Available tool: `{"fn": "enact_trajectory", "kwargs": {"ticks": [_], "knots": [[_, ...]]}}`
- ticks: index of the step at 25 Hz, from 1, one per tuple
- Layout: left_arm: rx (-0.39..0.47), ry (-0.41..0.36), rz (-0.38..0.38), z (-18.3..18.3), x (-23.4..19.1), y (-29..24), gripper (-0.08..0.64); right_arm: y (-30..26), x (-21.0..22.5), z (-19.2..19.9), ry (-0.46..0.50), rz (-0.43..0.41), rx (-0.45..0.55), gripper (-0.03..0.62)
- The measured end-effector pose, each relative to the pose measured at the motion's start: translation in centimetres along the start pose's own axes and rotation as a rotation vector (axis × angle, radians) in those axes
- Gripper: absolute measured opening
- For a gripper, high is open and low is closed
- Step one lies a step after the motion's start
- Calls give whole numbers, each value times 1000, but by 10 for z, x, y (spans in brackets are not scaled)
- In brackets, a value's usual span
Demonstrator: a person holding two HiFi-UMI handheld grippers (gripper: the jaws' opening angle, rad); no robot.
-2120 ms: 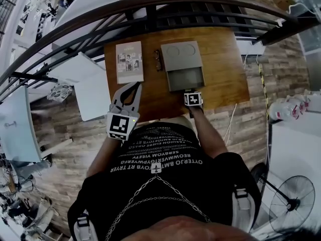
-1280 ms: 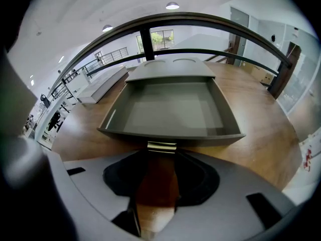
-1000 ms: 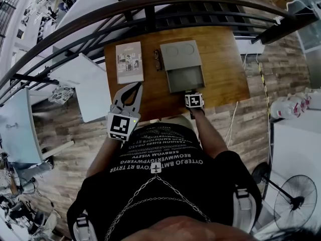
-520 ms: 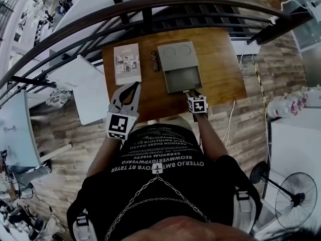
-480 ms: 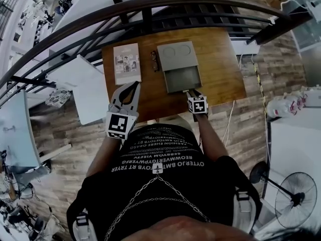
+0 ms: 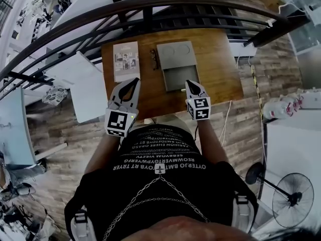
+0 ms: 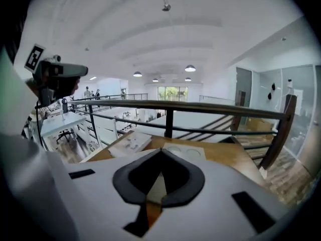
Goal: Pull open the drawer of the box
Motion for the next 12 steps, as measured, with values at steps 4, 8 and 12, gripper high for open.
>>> {"fn": "enact_trajectory", "kwargs": {"ticks": [4,8,12], "knots": [[8,8,-3,1,0,8,5,26,-14,-51,112,34,112,-5],[13,22,-2,1,6,11,5,57,-16,-91,130,42,213,-5],[17,24,-9,-1,17,9,5,81,-7,-116,125,37,284,-5]]}}
Point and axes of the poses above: the fingertips, and each gripper's own axes: y backward along the fingers, x to its right, z out of its underside, the point moved 6 cm from there along y, backward along the fingers, and after that the axes turned 2 degrees about y, right-handed, at the moved point
